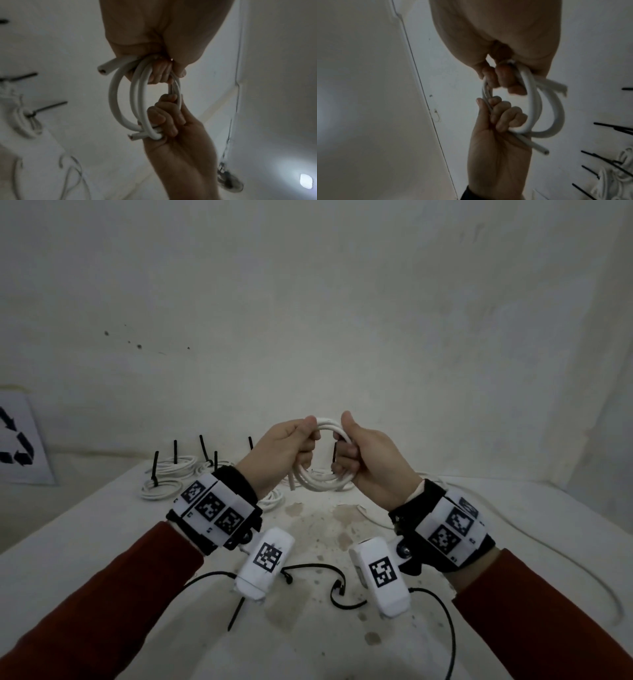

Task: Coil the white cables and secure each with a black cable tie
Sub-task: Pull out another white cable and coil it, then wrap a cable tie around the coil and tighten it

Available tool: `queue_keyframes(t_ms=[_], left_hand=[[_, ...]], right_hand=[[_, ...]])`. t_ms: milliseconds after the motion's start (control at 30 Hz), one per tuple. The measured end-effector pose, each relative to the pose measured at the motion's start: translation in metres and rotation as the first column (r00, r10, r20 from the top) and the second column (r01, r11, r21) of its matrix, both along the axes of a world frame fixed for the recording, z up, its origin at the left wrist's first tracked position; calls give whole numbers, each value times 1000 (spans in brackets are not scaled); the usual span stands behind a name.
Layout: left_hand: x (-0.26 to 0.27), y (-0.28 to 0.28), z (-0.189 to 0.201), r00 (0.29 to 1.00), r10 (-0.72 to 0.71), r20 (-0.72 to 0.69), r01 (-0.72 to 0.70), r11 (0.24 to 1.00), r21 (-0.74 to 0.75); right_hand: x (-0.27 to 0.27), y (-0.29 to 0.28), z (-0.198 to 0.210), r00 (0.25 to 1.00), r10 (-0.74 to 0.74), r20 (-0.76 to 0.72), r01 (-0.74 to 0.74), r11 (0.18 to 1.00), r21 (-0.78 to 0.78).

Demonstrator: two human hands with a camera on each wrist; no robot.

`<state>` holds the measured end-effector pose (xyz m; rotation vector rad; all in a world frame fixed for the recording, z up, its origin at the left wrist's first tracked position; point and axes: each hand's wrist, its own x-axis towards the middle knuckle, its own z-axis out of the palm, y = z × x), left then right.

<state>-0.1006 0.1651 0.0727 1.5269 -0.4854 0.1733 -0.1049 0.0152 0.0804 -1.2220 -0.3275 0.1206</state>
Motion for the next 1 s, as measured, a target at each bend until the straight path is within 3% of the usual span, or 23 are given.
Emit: queue_keyframes(t_ms=[100, 300, 400, 467, 533, 600, 667, 800, 1000], left_hand=[[1, -2, -8, 993, -63, -101, 47, 986, -158], [-4, -5, -29, 961, 149, -234, -193, 965, -177], [-6, 3, -42, 946, 146, -289, -209, 957, -201], [-7, 15, -54, 943, 188, -274, -231, 963, -135], [-8, 31, -68, 936, 271, -223, -276, 961, 9], [-6, 52, -82, 920, 359, -157, -327, 924, 197], [-6, 76, -92, 893, 442, -92, -383, 850, 362], [-10, 112, -99, 825, 564, 1, -483, 706, 518], [-12, 134, -108, 779, 626, -22, -511, 655, 557]], right_hand=[[3, 3, -4, 997, -77, -18, 78, 991, 106], [12, 21, -28, 986, -135, -100, 153, 967, 203], [17, 32, -47, 983, -109, -148, 135, 974, 180], [19, 37, -60, 985, -48, -168, 62, 995, 82], [19, 35, -70, 994, -22, -111, -7, 967, -254], [19, 31, -77, 1000, 28, 6, -17, 758, -652], [20, 29, -85, 989, 109, 104, 32, 519, -854], [10, 42, -98, 931, 329, 156, 93, 198, -976], [4, 72, -106, 841, 534, 89, 235, -212, -949]])
